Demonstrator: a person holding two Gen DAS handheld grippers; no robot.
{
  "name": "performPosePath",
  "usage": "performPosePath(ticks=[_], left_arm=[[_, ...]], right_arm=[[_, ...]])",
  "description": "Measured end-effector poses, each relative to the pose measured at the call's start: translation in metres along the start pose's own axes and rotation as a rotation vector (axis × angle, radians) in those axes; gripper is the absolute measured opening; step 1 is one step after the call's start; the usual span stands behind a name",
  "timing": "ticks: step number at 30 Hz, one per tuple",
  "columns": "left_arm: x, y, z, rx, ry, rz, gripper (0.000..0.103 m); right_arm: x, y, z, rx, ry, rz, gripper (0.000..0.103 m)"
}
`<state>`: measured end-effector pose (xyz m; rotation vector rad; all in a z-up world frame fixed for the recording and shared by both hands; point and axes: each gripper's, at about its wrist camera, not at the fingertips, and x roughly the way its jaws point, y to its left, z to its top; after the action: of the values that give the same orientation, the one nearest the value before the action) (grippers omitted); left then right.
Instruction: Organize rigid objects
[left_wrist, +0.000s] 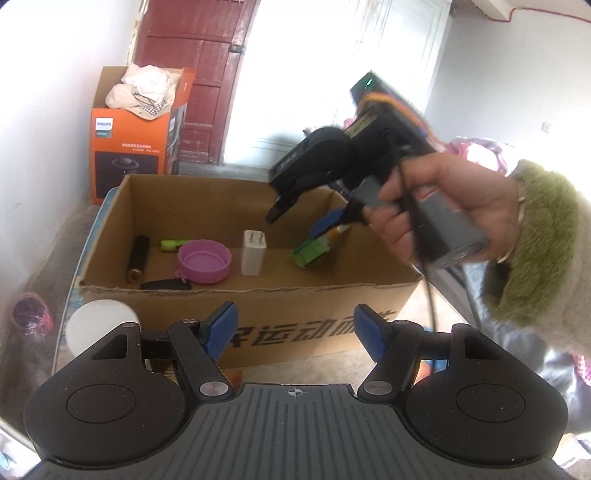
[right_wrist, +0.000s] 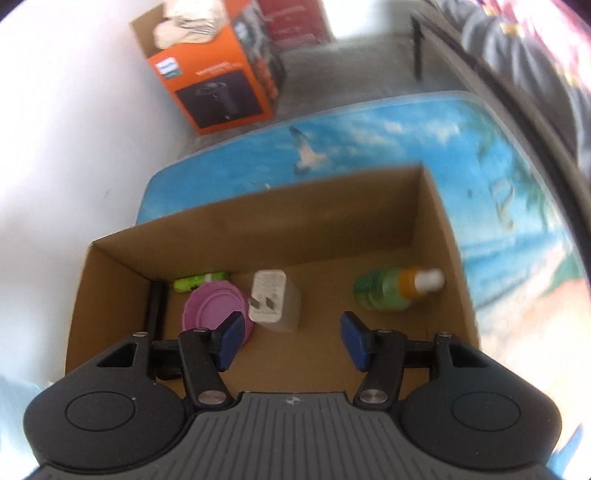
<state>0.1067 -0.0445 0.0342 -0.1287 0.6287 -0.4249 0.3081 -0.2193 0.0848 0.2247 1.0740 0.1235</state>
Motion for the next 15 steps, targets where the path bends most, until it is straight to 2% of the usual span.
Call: performPosePath(ticks=[4,11,13,15], left_arm=[[0.000,0.006,-0.002,-0.017,-0.002,-0.008,0.069],[0.005,0.002,-0.003,-0.004,0.009,-0.034,0.069],[0.005,-0.001,-0.005,0.013,0.010,-0.032,0.069],[0.006,-0.004,-0.007,0.032,0.013,-0.022,0.069]], right_arm=[[-0.029,-0.005,0.002,-0.068,-0.085,-0.032,0.060],[-0.033,-0.019,0.003,-0.104,-0.092,-0.081,0.060],[-0.031,-0.013,0.000,-0.177,-0.110,-0.103,0.060],[-0.028,-0.001,-0.005,-0.305,-0.132,-0.139,0.060]])
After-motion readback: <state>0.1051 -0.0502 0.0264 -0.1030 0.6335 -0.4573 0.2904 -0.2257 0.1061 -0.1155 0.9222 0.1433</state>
